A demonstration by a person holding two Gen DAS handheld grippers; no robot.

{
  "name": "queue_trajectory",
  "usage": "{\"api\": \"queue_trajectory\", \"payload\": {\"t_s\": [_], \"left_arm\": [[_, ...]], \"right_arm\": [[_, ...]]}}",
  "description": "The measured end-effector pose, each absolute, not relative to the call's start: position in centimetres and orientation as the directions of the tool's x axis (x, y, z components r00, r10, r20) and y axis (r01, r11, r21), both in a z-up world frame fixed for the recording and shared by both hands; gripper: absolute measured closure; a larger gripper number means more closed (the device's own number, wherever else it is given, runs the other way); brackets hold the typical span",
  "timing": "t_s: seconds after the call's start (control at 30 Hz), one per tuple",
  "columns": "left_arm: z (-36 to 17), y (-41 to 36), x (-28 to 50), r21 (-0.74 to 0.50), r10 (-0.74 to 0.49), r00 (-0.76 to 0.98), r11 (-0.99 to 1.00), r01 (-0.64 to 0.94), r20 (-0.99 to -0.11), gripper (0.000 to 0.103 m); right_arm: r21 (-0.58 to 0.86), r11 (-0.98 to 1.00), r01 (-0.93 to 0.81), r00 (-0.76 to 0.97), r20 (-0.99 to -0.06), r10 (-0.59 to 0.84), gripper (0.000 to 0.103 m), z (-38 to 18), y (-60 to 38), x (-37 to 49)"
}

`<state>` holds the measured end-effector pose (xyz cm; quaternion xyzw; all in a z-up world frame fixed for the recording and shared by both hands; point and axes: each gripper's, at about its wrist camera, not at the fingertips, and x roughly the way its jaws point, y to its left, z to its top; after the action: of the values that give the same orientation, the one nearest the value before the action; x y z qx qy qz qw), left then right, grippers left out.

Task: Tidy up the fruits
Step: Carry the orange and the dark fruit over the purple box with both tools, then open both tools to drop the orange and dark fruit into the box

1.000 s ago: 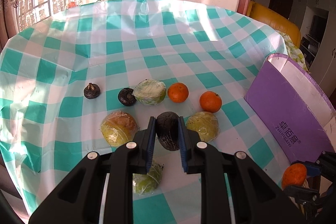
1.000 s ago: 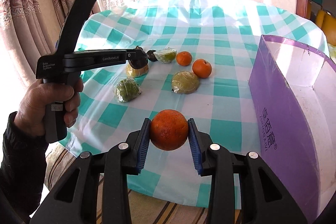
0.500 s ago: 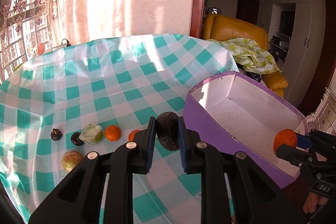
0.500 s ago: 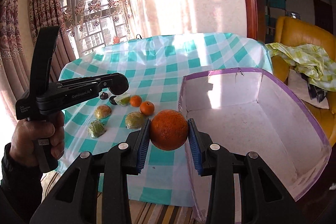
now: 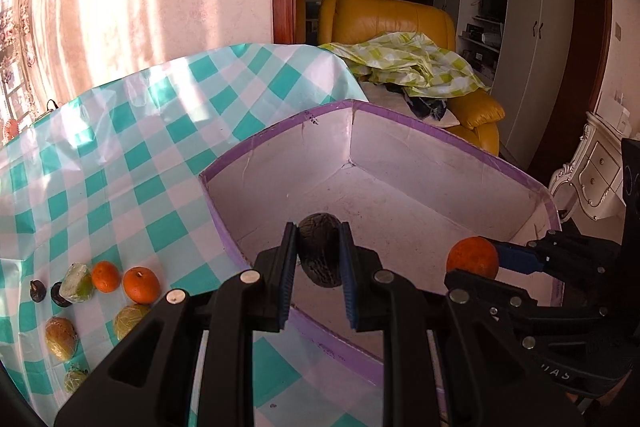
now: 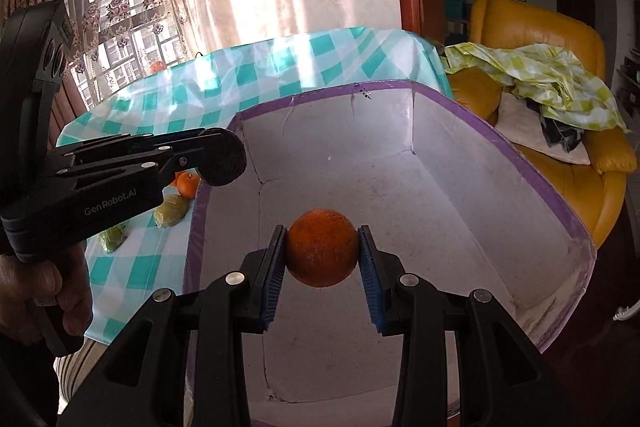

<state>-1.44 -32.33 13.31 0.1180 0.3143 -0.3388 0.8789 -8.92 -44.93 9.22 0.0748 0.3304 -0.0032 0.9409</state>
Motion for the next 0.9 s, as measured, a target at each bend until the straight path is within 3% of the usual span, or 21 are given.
{"api": "queue_trajectory", "payload": {"t_s": [0.6,0.8,0.9], "left_arm": [[9.3,-36.0,-2.2,0.216,-0.385,0.625,0.709,0.671,-0.679,0.082],[8.7,-36.5,-2.5,0.264,-0.363,0.641,0.693,0.671,-0.676,0.081],[8.6,-36.5,-2.5,0.271,-0.362,0.644,0.69,0.671,-0.674,0.081]], "right_arm": [[0.04,0.992,0.12,0.734,-0.676,-0.062,0.064,6.8,-45.0,-8.2],[0.01,0.992,0.128,0.736,-0.671,-0.088,0.043,6.9,-44.8,-8.3],[0.014,0.991,0.131,0.736,-0.672,-0.088,0.041,6.9,-45.0,-8.3]]}}
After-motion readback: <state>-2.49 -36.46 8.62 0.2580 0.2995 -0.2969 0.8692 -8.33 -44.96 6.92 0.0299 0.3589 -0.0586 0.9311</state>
